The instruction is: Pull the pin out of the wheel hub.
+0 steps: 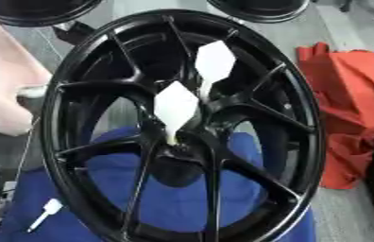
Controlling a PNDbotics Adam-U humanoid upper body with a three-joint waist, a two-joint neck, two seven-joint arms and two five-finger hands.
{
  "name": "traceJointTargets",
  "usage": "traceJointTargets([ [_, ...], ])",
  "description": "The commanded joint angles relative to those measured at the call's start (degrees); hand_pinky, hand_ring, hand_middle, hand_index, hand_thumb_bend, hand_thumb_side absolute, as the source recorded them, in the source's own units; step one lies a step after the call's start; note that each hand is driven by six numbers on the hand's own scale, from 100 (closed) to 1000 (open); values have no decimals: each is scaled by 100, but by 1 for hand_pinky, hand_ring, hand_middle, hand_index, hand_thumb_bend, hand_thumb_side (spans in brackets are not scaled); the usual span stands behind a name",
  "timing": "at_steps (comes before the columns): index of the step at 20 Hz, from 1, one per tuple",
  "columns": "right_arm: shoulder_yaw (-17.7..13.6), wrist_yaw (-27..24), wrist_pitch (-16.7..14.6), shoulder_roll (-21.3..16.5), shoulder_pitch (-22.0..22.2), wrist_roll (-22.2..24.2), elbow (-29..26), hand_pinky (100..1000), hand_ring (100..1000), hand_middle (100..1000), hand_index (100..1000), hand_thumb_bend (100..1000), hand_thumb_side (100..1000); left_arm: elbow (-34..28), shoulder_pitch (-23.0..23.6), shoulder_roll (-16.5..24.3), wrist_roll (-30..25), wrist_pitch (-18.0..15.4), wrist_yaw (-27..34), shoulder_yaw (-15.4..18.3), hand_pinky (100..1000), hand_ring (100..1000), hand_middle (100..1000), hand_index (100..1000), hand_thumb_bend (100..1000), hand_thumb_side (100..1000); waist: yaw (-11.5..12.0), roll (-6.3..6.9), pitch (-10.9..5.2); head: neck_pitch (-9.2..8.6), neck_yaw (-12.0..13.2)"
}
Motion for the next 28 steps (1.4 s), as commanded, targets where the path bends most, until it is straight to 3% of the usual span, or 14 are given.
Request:
traceJointTargets([
  [1, 215, 155, -100, 71, -360, 196, -113, 913, 823, 800, 855, 100, 569, -88, -83, 253, -35, 3, -13, 17, 708, 628, 567, 807, 169, 715, 7, 23, -166, -11, -49],
  [12, 1179, 657, -575, 1117, -1564, 46, 631, 907, 836, 816, 865, 100, 510, -121, -149, 206, -85, 22, -1, -37, 708, 631, 571, 808, 166, 714, 136, 86, -171, 44, -32],
  [21, 1484, 1045, -921, 1850, -2087, -183, 1486, 904, 834, 816, 865, 100, 493, -98, -182, 154, -81, 19, 30, -40, 708, 631, 571, 809, 162, 719, 267, 92, -149, -57, -84],
  [28, 1616, 1216, -1095, 2170, -2202, -343, 1866, 901, 835, 822, 869, 100, 488, -99, -198, 136, -87, 24, 39, -44, 708, 631, 571, 809, 158, 724, 373, 60, -122, -156, -129],
])
